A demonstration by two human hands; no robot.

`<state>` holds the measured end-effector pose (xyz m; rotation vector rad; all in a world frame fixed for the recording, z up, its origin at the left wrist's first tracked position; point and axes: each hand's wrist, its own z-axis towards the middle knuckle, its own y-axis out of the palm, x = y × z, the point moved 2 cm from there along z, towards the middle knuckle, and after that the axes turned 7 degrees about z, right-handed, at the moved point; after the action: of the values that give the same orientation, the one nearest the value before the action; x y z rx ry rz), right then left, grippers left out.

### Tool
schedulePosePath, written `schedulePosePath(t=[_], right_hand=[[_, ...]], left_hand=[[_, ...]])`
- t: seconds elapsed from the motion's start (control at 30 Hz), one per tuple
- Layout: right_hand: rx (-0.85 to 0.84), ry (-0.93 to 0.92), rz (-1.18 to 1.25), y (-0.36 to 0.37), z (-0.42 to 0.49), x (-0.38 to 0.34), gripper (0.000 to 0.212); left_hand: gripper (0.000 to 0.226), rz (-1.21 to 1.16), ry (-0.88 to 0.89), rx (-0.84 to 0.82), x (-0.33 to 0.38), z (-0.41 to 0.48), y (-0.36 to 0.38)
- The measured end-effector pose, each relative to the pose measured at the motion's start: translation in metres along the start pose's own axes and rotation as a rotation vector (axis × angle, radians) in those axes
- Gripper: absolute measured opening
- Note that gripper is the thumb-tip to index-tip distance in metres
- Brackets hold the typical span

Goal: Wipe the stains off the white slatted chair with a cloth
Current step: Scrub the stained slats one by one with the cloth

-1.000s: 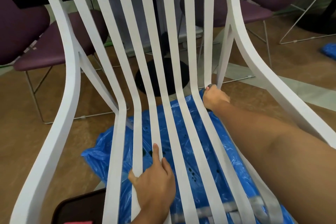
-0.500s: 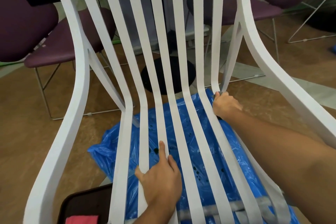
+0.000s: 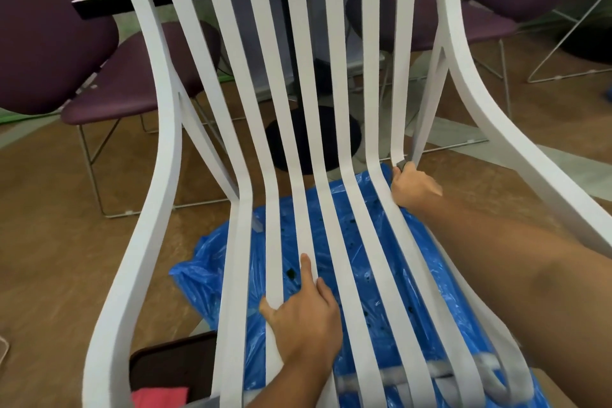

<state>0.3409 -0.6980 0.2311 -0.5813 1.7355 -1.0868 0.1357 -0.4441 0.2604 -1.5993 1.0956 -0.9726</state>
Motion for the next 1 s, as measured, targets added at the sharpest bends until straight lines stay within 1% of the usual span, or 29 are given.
schedulePosePath(t=[0.1,0.27,0.43,0.57,0.7,0.87,0.93,1.0], right_hand=[[0.003,0.036,0.002,-0.004,-0.022,0.009,0.048],[0.036,0.036,0.023,-0.012,-0.075,0.026,0.04],[0.056,0.075,0.027,-0.026,-0.131,0.044,0.045],[0.036,0.14,0.097,-0.034,-0.175,0.061,0.046],[0.057,0.197,0.093,-0.043,-0.221,0.08,0.047],[0.149,0.273,0.108,-0.046,-0.266,0.093,0.043],[0.206,0.313,0.219,-0.044,-0.282,0.098,0.043],[0.314,0.342,0.362,-0.04,-0.297,0.103,0.041]], left_hand=[[0.056,-0.005,0.009,-0.003,-0.001,-0.001,0.0],[0.055,-0.004,0.002,0.006,-0.002,0.0,-0.001],[0.055,-0.033,0.012,0.012,-0.003,-0.004,-0.003],[0.054,-0.042,0.017,0.025,-0.005,-0.003,-0.003],[0.054,-0.044,0.028,0.028,-0.004,-0.007,-0.003],[0.053,-0.038,0.027,0.033,-0.004,-0.008,-0.003],[0.053,-0.036,0.025,0.038,-0.004,-0.008,-0.003],[0.053,-0.029,0.028,0.044,-0.004,-0.006,-0.003]])
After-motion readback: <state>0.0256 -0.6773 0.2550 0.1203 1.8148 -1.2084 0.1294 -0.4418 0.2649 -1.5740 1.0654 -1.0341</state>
